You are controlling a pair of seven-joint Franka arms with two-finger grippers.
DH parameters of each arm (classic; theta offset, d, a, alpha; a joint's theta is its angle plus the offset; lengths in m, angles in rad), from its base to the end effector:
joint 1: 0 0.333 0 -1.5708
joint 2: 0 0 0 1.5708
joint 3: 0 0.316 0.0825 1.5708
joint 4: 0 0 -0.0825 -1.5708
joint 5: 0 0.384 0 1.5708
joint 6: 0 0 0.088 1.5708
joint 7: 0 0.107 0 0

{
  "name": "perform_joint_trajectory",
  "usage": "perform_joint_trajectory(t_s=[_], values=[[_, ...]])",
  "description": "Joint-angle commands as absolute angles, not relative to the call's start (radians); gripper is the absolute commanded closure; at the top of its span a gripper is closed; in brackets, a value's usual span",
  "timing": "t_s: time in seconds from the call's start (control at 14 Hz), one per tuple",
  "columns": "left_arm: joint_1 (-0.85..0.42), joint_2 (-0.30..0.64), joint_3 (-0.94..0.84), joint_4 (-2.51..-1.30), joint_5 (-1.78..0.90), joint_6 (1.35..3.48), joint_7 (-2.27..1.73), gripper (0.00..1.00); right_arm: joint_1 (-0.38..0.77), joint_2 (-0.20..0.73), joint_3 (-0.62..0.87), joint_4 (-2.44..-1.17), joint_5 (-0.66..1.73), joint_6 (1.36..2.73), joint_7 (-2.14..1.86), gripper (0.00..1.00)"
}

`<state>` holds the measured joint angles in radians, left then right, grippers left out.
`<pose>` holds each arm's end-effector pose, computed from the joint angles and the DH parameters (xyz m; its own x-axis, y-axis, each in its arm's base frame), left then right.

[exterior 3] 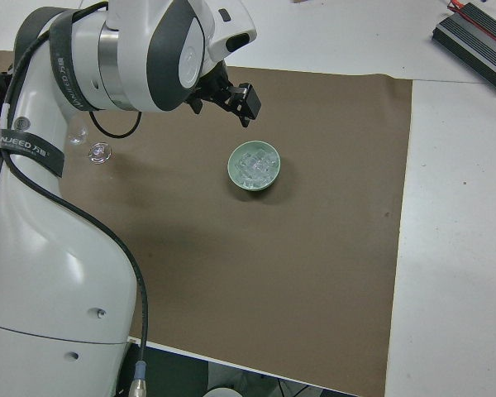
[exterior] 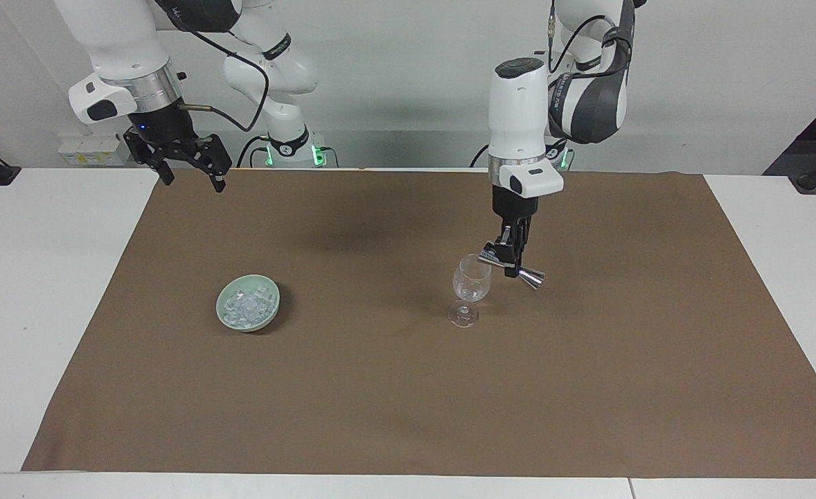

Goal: Pour wine and add ice with both arms
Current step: 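Hold the metal cup tilted over the wine glass with the left gripper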

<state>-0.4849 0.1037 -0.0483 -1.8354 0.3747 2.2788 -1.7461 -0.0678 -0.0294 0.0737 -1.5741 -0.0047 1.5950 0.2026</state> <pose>0.5406 -0.3076 0.5075 0.4599 0.8424 0.2807 0.7699 -0.5358 0.3467 0.5482 0.0034 0.6413 0.9794 -0.1952 0.0506 -0.1953 -0.9807 -0.0034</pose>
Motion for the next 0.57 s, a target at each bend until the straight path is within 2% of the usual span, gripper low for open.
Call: perform_joint_trajectory(t_s=[0.0, 0.5], values=[[-0.505, 0.109, -0.035, -1.815, 0.391, 2.263, -1.743, 1.0, -0.077, -0.031, 0.078, -1.572, 0.018, 1.585, 0.207, 0.0], [-0.509, 0.109, -0.034, -1.803, 0.394, 2.234, -1.74, 1.0, -0.077, -0.031, 0.078, -1.572, 0.018, 1.585, 0.207, 0.0]])
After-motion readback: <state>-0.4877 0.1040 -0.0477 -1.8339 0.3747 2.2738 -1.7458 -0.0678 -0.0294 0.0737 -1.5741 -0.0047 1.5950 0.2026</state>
